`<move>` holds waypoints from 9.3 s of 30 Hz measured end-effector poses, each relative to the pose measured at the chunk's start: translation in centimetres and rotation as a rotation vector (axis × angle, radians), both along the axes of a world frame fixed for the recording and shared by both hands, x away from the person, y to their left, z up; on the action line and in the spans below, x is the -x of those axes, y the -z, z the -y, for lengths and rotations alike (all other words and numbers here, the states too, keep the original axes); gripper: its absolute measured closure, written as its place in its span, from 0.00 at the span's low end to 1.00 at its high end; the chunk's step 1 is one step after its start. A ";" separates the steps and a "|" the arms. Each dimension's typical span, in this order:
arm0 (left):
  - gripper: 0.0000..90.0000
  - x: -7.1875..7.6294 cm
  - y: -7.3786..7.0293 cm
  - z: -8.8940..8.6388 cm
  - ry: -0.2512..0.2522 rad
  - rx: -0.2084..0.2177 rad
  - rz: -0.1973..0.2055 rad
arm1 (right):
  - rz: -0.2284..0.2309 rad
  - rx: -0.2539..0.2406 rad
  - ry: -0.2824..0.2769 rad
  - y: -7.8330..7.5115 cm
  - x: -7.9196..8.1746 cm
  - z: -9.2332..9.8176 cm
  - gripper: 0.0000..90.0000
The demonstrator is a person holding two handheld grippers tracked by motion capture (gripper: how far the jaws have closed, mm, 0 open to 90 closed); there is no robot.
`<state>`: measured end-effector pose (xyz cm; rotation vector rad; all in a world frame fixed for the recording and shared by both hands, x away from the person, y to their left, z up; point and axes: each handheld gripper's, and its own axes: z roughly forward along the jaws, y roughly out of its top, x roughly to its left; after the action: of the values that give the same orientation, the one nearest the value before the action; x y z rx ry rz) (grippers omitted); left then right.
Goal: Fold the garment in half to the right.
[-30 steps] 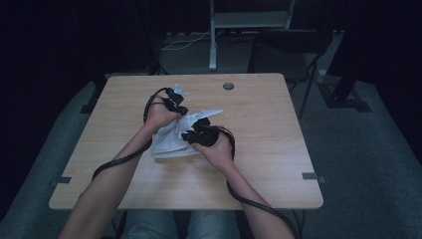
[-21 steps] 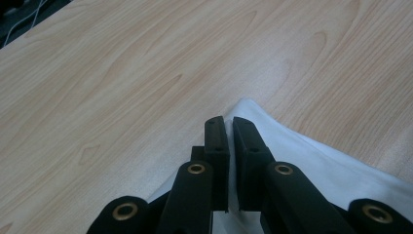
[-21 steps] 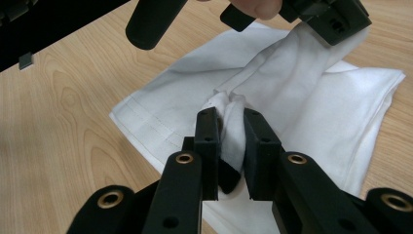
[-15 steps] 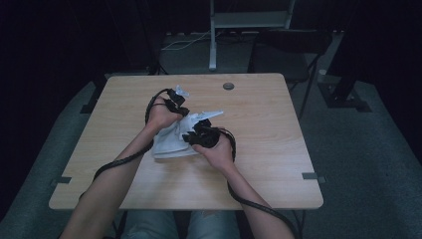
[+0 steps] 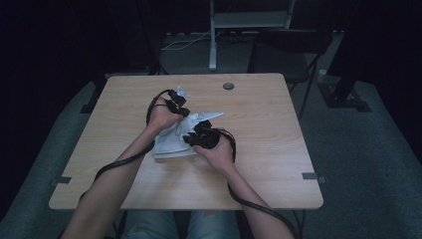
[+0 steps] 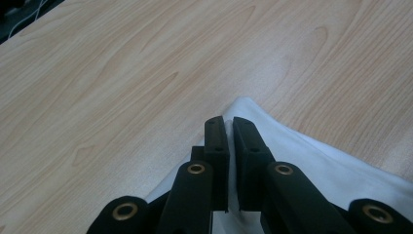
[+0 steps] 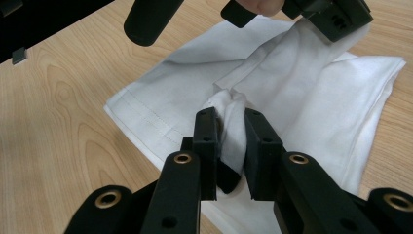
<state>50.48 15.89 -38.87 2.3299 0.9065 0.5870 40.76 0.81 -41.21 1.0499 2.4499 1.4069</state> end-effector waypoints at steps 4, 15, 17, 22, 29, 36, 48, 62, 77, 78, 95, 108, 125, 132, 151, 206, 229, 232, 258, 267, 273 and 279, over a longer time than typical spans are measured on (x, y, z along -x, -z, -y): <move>0.96 0.0 0.1 0.1 -0.002 -0.001 0.000 | 0.001 0.002 0.002 0.1 0.0 0.0 0.86; 0.95 0.0 0.2 0.2 0.001 -0.003 -0.001 | 0.002 0.008 0.006 0.2 0.1 0.2 0.85; 0.95 0.0 0.2 0.2 0.002 -0.003 -0.002 | -0.001 0.012 0.010 0.3 0.1 0.2 0.85; 0.95 0.1 0.3 0.3 0.004 0.000 -0.002 | 0.007 0.022 0.014 0.4 0.2 0.2 0.85; 0.93 0.1 0.4 0.5 0.003 0.002 -0.003 | 0.012 0.035 0.026 0.6 0.4 0.5 0.84; 0.89 0.1 0.5 0.7 0.004 0.008 -0.001 | 0.010 0.046 0.038 0.8 0.4 0.6 0.81; 0.87 0.1 0.6 1.0 0.011 0.014 0.009 | 0.015 0.053 0.051 1.0 0.5 1.0 0.80; 0.83 0.1 0.8 1.3 0.015 0.023 0.012 | 0.018 0.061 0.063 1.0 0.6 1.3 0.78; 0.77 0.1 1.0 1.7 0.021 0.034 0.020 | 0.020 0.069 0.075 1.0 0.6 1.6 0.76; 0.76 0.1 1.0 1.7 0.020 0.035 0.021 | 0.020 0.068 0.077 1.1 0.6 1.7 0.76; 0.71 0.1 1.0 1.9 0.018 0.051 0.032 | 0.017 0.077 0.099 1.2 0.7 2.0 0.72; 0.60 0.2 1.3 2.3 0.017 0.066 0.061 | 0.014 0.076 0.119 1.6 0.8 2.8 0.68; 0.41 0.7 -1.0 0.4 -0.017 0.080 0.099 | 0.015 0.096 0.147 1.1 1.3 4.5 0.63; 0.41 1.3 -2.1 -2.0 -0.037 0.077 0.112 | 0.040 0.069 0.141 -0.1 1.5 4.8 0.60; 0.40 5.8 1.2 -7.6 -0.042 0.049 0.127 | 0.002 0.071 0.102 0.7 0.9 3.2 0.84; 0.39 7.4 1.0 -7.9 -0.024 0.058 0.156 | 0.048 0.167 0.167 -2.4 -3.2 1.3 0.74; 0.39 4.1 1.5 -6.4 -0.031 0.073 0.101 | -0.093 0.157 0.213 0.1 -9.4 -0.6 0.98; 0.39 4.2 1.8 -6.3 -0.027 0.072 0.097 | -0.076 0.160 0.222 -0.4 -9.2 -0.2 0.98; 0.38 9.0 1.3 -9.0 -0.022 0.077 0.121 | 0.044 0.261 0.161 -0.9 -3.6 0.5 0.73; 0.38 10.7 2.5 -9.3 0.000 0.060 0.106 | 0.060 0.273 0.119 -0.3 -0.5 1.3 0.71; 0.38 11.2 3.6 -9.3 -0.002 0.039 0.101 | 0.054 0.293 0.124 0.7 0.3 1.5 0.72; 0.38 11.0 3.9 -9.0 -0.010 0.021 0.108 | 0.048 0.287 0.129 1.4 0.4 1.5 0.72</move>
<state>39.46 24.90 -42.75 2.2526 0.8706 0.6969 40.41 -0.69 -42.62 1.0714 2.4075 0.9942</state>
